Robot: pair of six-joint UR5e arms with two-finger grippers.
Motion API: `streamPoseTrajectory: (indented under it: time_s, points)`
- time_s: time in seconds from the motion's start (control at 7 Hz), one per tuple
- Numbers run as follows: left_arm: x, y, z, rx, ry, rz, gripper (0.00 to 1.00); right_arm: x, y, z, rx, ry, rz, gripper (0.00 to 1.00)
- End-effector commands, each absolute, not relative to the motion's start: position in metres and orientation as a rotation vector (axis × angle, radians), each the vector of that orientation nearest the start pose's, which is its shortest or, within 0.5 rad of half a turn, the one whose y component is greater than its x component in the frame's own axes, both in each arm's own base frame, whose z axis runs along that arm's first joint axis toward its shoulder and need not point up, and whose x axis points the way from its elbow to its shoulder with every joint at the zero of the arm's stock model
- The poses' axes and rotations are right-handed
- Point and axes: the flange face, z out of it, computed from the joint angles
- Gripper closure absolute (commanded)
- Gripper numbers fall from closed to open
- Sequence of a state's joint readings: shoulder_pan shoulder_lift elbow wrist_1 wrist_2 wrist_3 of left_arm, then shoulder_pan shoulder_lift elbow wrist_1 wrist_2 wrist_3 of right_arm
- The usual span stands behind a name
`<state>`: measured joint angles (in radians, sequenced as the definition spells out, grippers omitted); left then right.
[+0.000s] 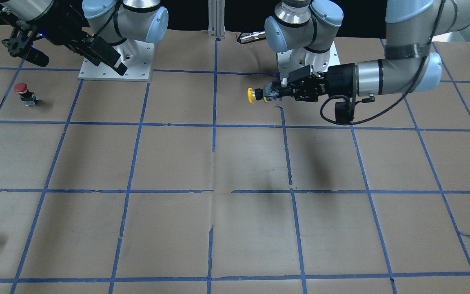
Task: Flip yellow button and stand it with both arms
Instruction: 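Lift the switch with the left gripper toward the right gripper while the right arm approaches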
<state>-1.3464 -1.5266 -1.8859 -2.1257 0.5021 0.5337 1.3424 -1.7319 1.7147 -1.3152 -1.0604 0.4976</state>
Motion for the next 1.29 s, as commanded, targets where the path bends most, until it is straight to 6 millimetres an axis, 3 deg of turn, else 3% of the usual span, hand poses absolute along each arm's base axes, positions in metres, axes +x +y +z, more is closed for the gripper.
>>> streamPoseTrajectory:
  time_s: [0.0,0.14,0.43,0.71,1.14]
  points:
    - [-0.2,-0.44,0.462,0.363,-1.788,-0.451,0.98,0.095,-0.454,0.486,1.294,2.095,0.599,0.0]
    - [-0.213,-0.446,0.477,0.408,-1.703,-0.461,0.98,0.098,-0.457,0.484,1.327,1.997,0.673,0.0]
    - [-0.23,-0.449,0.483,0.429,-1.569,-0.447,0.98,0.092,-0.463,0.496,1.442,1.741,0.772,0.0]
    - [-0.232,-0.449,0.479,0.446,-1.516,-0.435,0.98,0.089,-0.467,0.5,1.54,1.598,0.84,0.0]
    - [-0.232,-0.448,0.475,0.417,-1.498,-0.392,0.98,0.095,-0.457,0.535,1.539,1.527,0.878,0.0]
